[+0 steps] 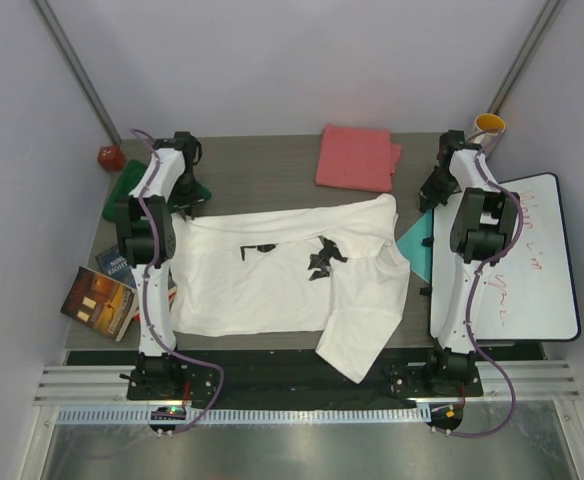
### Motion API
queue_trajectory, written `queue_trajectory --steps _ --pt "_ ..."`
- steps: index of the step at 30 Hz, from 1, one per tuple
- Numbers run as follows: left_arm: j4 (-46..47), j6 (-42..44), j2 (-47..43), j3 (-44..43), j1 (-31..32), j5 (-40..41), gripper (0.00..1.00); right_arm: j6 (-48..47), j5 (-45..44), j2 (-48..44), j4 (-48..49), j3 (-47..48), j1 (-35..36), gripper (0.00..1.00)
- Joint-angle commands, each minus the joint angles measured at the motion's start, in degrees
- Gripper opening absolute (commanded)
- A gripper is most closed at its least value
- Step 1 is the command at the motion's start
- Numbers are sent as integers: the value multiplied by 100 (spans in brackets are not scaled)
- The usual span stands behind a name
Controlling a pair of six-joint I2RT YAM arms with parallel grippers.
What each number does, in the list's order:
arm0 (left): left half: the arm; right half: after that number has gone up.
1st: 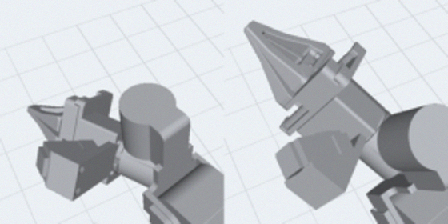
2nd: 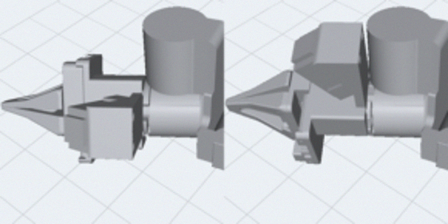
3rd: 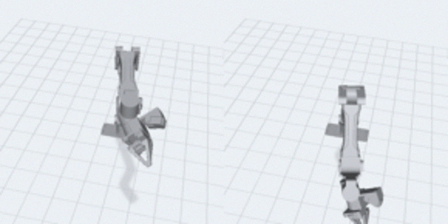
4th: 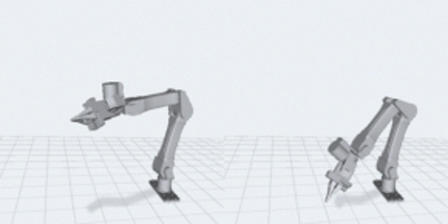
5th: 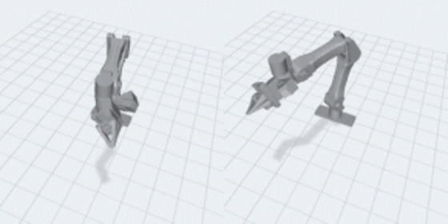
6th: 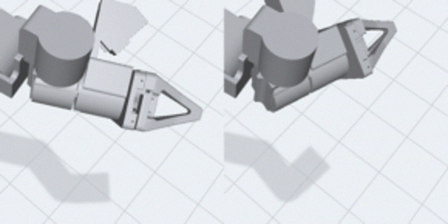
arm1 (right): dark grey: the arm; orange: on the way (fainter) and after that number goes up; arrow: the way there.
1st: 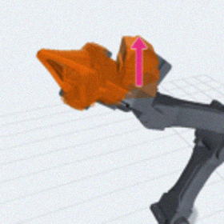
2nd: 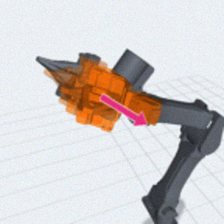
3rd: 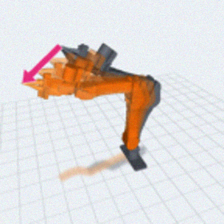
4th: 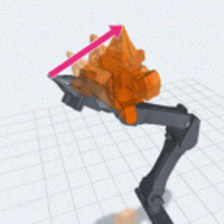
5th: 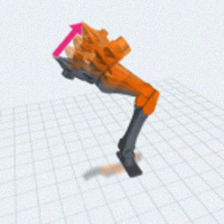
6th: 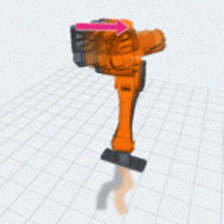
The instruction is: Fold and stack the t-shirts
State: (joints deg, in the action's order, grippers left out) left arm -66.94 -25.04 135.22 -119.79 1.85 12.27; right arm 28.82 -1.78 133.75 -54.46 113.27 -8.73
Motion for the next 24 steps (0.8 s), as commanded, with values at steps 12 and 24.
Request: queue_trajectory --steps 12,24 --pt "709 -151 -664 114 403 -955 32 -227 1303 -1439 533 -376 810 4" --pt "708 -133 -909 693 1397 -1210 32 -263 1374 -1572 410 -1466 1488 18"
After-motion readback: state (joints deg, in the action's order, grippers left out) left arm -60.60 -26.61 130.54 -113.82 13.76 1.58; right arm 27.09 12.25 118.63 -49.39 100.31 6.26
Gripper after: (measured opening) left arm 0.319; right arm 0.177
